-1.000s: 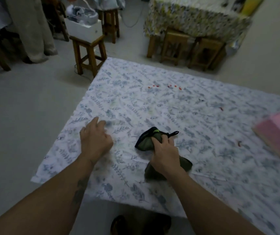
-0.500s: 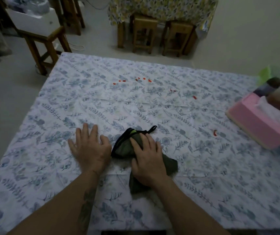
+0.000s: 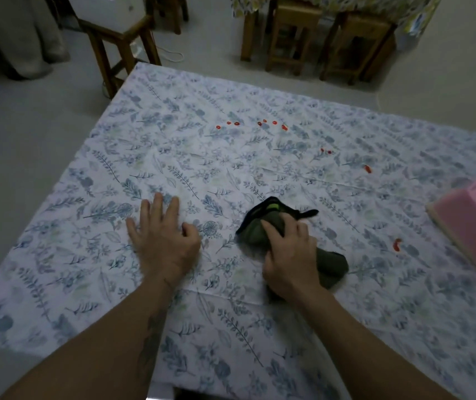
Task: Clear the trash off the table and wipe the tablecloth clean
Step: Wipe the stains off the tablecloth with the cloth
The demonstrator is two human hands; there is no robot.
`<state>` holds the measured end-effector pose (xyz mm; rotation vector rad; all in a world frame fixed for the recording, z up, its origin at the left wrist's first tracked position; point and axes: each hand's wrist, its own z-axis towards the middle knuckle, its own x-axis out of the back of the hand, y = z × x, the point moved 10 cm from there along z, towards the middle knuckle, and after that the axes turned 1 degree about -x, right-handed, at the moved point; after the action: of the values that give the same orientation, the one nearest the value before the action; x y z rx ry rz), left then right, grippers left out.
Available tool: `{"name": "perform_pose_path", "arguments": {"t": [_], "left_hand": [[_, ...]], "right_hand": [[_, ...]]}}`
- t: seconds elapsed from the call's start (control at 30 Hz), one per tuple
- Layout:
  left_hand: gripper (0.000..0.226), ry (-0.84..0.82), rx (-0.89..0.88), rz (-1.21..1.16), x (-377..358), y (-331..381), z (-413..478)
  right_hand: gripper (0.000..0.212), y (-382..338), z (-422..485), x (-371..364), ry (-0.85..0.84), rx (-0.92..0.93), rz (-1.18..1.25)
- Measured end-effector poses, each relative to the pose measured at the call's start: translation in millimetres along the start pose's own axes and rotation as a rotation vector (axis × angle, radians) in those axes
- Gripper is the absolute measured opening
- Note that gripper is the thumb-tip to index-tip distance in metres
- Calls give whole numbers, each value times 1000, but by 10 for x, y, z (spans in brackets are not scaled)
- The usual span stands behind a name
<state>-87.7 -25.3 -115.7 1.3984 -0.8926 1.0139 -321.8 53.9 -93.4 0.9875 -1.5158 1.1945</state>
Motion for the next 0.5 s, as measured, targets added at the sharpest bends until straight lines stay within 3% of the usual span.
{"name": "perform_pose_path", "arguments": {"t": [0.17, 0.23, 0.5], "left_hand": [[67, 21, 5, -3, 20, 23, -10], [67, 26, 3, -1, 23, 29, -7], [67, 26, 6, 9, -16, -2, 13]], "right_hand": [[65, -479, 421, -190, -68, 272, -40], [60, -398, 674, -135, -55, 297, -36], [54, 767, 1085, 249, 24, -142, 24]]}}
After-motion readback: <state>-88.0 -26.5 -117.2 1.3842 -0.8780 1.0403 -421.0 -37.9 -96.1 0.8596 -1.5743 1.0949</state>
